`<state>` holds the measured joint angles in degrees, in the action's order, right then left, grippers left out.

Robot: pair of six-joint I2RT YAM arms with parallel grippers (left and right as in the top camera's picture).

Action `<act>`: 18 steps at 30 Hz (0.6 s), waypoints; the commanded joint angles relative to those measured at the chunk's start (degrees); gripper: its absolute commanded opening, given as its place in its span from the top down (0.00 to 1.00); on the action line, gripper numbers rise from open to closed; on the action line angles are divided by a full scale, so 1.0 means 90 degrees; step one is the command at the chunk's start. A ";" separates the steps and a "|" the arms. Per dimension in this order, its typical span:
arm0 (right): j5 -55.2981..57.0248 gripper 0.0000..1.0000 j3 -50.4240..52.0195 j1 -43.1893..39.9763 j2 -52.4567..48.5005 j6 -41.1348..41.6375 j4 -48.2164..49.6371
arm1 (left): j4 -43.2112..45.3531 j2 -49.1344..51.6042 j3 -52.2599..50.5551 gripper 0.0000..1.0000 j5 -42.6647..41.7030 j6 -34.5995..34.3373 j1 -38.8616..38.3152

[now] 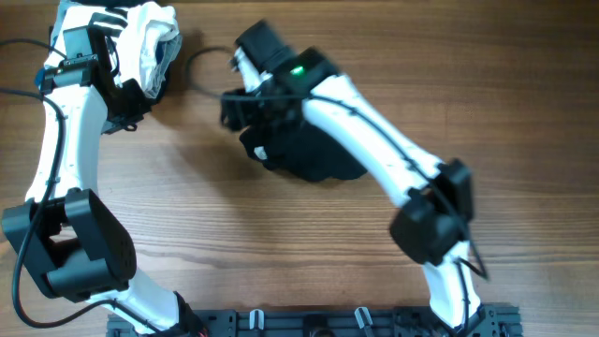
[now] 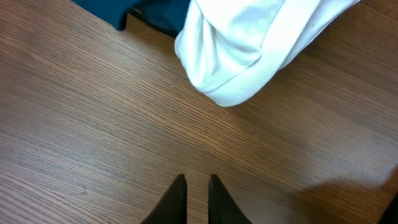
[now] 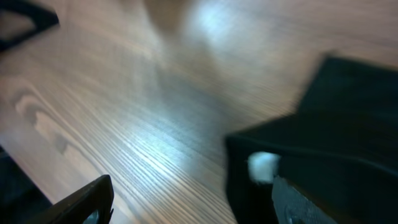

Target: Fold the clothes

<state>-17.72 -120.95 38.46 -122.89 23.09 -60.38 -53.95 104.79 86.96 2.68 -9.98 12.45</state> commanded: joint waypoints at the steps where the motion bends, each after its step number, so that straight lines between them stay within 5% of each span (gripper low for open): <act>1: 0.0381 0.18 -0.0182 -0.0787 0.0573 0.0090 -0.0743 | 0.0046 0.0024 -0.0019 0.91 -0.0707 0.0068 0.0017; 4: 0.0474 0.19 -0.0053 -0.1064 0.0488 -0.0289 -0.1411 | 0.0151 0.0024 -0.0019 0.89 -0.1025 0.0066 -0.0012; 7: 0.0828 0.33 0.0418 -0.1078 0.0406 -0.0544 -0.1523 | 0.0206 0.0024 -0.0019 0.89 -0.1083 0.0066 -0.0092; 9: 0.1107 0.57 0.0906 -0.1066 0.0403 -0.0534 -0.1433 | 0.0204 0.0024 -0.0022 0.89 -0.1146 0.0066 -0.0175; 10: 0.1508 0.83 0.1617 -0.1069 0.0403 -0.0338 -0.1037 | 0.0238 0.0024 -0.0068 0.89 -0.1239 0.0070 -0.0372; 11: 0.1583 0.96 0.1916 -0.1069 0.0403 -0.0342 -0.0780 | 0.0257 0.0036 -0.0078 0.89 -0.1219 0.0090 -0.0498; 18: 0.1535 0.96 0.4097 -0.1066 0.0352 -0.0741 0.1838 | 0.0500 0.0041 -0.0080 0.89 -0.1219 0.0087 -0.0964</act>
<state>-5.50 -90.94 28.82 -118.30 18.70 -50.70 -50.46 104.79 86.72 -7.42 -9.91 5.23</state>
